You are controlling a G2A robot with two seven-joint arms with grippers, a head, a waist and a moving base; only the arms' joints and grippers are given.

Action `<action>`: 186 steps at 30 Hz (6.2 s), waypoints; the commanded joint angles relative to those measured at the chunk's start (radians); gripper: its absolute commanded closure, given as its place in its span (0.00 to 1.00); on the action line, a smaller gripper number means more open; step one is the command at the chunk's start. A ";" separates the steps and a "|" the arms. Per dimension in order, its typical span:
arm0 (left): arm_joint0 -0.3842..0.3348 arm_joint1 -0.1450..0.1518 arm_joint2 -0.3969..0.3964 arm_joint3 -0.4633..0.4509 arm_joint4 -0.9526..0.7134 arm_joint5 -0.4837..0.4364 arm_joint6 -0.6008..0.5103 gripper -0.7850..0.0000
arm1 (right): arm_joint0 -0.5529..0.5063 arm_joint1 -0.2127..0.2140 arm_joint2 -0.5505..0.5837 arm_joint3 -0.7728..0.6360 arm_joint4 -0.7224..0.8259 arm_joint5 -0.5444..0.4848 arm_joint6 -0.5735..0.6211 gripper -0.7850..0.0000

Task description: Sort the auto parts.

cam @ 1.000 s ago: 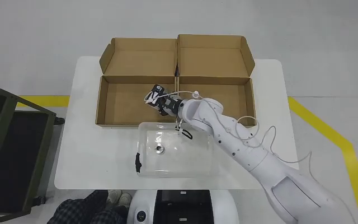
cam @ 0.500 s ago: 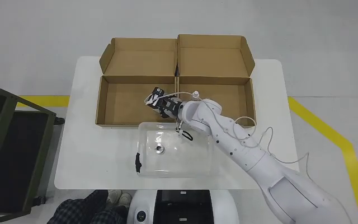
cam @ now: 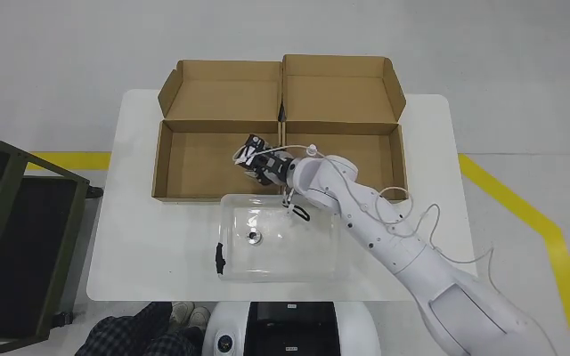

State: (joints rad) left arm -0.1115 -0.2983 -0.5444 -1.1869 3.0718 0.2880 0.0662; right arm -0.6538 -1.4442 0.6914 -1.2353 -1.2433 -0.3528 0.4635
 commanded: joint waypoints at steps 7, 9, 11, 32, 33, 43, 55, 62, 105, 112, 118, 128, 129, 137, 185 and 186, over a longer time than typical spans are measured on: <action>0.000 0.000 0.000 0.000 0.000 0.000 0.000 0.00 | -0.048 0.015 0.035 -0.181 -0.046 -0.040 0.009 0.25; 0.000 0.000 0.000 0.000 0.000 0.000 0.000 0.00 | -0.076 0.023 0.047 -0.246 -0.064 -0.051 0.018 0.17; 0.000 0.000 0.000 0.000 0.000 0.000 0.000 0.00 | -0.098 0.029 0.055 -0.293 -0.080 -0.066 0.027 0.17; 0.000 0.000 0.000 0.000 0.000 0.000 0.000 0.00 | -0.450 0.114 0.124 -0.643 -0.184 -0.318 0.117 0.17; 0.000 0.000 0.000 0.000 0.000 0.000 0.000 0.00 | -0.459 0.117 0.126 -0.642 -0.187 -0.325 0.116 0.18; 0.000 0.000 0.000 0.000 0.000 0.000 0.000 0.00 | -0.475 0.132 0.144 -0.588 -0.220 -0.371 0.099 0.22; 0.000 0.000 0.000 0.000 0.000 0.000 0.000 0.00 | -0.432 0.122 0.105 -0.469 -0.232 -0.342 0.054 0.25; 0.000 0.000 0.000 0.000 0.000 0.000 0.000 0.00 | -0.404 0.113 0.085 -0.404 -0.226 -0.326 0.044 0.41; 0.000 0.000 0.000 0.000 0.000 0.000 0.000 0.00 | -0.433 0.128 0.122 -0.595 -0.124 -0.380 -0.002 1.00; 0.000 0.000 0.000 0.000 0.000 0.000 0.000 0.00 | -0.419 0.122 0.133 -0.626 -0.065 -0.356 -0.153 1.00; 0.000 0.000 0.000 0.000 0.000 0.000 0.000 0.00 | -0.400 0.113 0.131 -0.658 -0.093 -0.301 -0.297 1.00; 0.000 0.000 0.000 0.000 0.000 0.000 0.000 0.00 | -0.386 0.104 0.146 -0.684 -0.074 -0.263 -0.495 1.00; 0.000 0.000 0.000 0.000 0.000 0.000 0.000 0.00 | -0.388 0.103 0.148 -0.686 -0.072 -0.261 -0.509 1.00; 0.000 0.000 0.000 0.000 0.000 0.000 0.000 0.00 | -0.413 0.109 0.206 -0.731 -0.092 -0.244 -0.628 1.00; 0.000 0.000 0.000 0.000 0.000 0.000 0.000 0.00 | -0.336 0.091 0.192 -0.587 -0.103 -0.190 -0.498 1.00; 0.000 0.000 0.000 0.000 0.000 0.000 0.000 0.00 | -0.330 0.089 0.188 -0.579 -0.097 -0.183 -0.482 1.00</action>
State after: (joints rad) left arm -0.1115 -0.2983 -0.5444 -1.1869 3.0718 0.2880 0.0662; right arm -0.9885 -1.3535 0.8822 -1.8210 -1.3451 -0.5411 -0.0321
